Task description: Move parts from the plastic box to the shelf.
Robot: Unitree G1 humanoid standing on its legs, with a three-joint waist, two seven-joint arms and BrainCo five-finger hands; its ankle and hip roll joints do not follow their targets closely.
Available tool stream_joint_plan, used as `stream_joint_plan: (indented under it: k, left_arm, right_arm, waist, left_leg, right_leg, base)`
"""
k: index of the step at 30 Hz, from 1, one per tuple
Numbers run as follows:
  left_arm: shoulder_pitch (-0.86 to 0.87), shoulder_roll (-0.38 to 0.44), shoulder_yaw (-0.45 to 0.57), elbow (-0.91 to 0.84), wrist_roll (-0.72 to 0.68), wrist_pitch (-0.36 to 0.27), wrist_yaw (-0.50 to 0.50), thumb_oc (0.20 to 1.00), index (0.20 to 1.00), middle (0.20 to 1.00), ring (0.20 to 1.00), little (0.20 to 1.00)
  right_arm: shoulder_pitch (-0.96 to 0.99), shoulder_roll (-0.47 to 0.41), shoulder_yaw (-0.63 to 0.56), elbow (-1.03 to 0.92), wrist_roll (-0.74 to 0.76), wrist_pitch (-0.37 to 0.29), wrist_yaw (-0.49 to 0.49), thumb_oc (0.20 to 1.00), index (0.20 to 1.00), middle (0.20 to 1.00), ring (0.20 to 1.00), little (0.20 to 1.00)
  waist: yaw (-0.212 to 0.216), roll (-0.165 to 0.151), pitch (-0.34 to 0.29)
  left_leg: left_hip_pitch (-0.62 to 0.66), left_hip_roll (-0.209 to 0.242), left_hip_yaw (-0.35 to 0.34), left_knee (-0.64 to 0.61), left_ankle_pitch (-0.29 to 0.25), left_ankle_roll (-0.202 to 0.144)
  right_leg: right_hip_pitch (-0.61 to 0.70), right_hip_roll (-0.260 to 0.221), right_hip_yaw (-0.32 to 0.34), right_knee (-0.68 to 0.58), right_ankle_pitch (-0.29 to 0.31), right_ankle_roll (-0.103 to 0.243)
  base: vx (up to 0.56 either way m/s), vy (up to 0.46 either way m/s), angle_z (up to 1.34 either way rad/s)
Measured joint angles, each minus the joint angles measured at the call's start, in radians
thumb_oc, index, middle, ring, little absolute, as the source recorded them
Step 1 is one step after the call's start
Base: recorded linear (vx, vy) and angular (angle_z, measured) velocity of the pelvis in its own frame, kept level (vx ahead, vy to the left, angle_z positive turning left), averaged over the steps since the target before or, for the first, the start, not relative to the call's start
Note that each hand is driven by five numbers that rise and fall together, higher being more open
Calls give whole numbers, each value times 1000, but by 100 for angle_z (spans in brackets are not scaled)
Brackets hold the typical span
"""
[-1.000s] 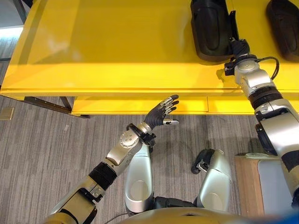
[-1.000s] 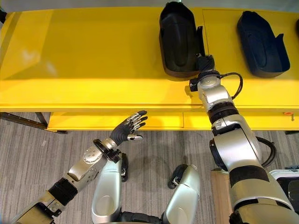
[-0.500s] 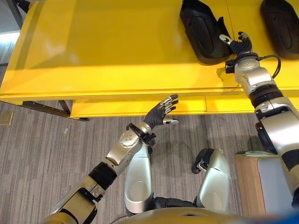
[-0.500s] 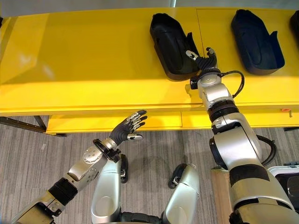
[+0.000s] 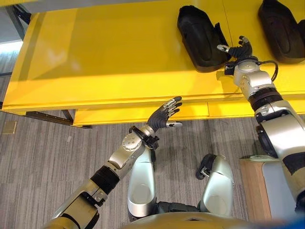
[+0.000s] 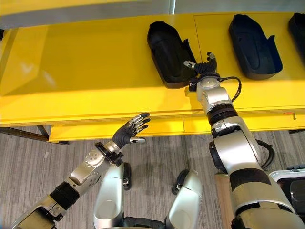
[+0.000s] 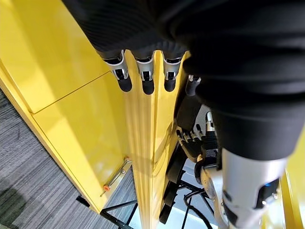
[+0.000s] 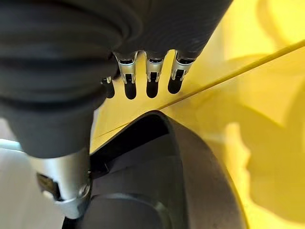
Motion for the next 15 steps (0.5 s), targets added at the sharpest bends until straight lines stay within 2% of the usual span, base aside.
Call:
stream_joint_plan:
  k: [6,15]
  left_arm:
    - [0,0,11,1,1,0,-2,1000,1000,1000,1000,1000]
    - [5,0,31,2,4,20,-35,1000,1000,1000,1000,1000]
  right_arm:
    - [43,0,-17,-18,0,-13,59,1000,1000,1000,1000,1000]
    - [58,12,-27,-21,-4,-23,80,1000,1000,1000,1000,1000]
  waist:
    - [-5,2,-1]
    - [-9,6,-3]
  left_leg:
    - [42,0,6,-29,3,-3]
    - [48,0,7,-30,4,-3]
  right_leg:
    - [38,6,-4,-24,2,-1]
    - [42,6,-4,-24,2,-1]
  base:
    - [19,-6,-1]
    - [0,0,0]
